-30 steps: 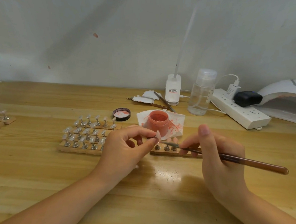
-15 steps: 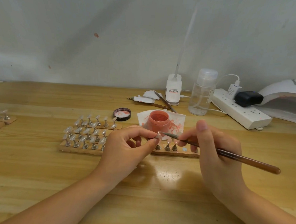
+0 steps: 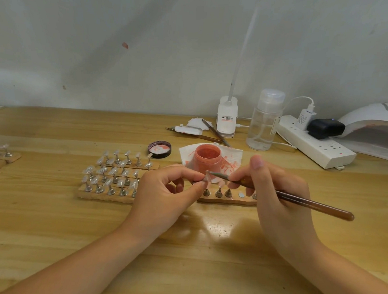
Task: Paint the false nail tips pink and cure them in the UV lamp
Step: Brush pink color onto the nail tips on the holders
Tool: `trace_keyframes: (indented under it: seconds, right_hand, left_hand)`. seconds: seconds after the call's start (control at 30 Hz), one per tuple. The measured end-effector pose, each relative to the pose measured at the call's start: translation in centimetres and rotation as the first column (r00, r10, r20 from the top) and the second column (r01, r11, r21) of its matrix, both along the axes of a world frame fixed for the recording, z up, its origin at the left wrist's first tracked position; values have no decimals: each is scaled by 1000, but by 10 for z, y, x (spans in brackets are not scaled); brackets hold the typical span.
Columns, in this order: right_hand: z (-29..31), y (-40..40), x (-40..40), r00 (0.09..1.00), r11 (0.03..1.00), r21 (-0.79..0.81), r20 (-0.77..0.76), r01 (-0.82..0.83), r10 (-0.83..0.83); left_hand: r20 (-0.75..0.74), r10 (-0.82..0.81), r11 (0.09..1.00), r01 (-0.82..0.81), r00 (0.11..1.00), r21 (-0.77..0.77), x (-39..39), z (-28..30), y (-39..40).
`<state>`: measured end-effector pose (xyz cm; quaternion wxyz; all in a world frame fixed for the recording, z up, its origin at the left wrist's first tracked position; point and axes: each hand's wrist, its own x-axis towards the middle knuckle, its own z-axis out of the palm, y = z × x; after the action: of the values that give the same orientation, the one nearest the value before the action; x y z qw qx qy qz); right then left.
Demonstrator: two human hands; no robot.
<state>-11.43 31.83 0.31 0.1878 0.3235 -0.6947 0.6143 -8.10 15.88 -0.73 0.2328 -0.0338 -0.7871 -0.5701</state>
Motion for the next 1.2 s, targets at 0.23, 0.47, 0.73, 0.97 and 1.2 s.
trace_keyframes:
  seconds: [0.23, 0.47, 0.73, 0.97, 1.2]
  right_hand:
    - [1, 2, 2, 1000, 997, -79, 23, -13, 15]
    - [0, 2, 3, 999, 998, -64, 41, -26, 29]
    - [20, 6, -5, 986, 991, -131, 167, 9, 14]
    - [40, -9, -51, 981, 995, 46, 172, 85, -92]
    - [42, -31, -83, 976, 902, 378, -19, 207, -217]
  left_hand:
    - [12, 1, 1000, -1, 1000, -7, 1, 1, 0]
    - [21, 7, 1000, -7, 1000, 0, 1, 0, 0]
    - [29, -4, 1000, 3, 1000, 20, 1, 1, 1]
    - [25, 14, 1000, -14, 1000, 12, 1, 1, -2]
    - [16, 10, 999, -10, 1000, 47, 0, 0, -3]
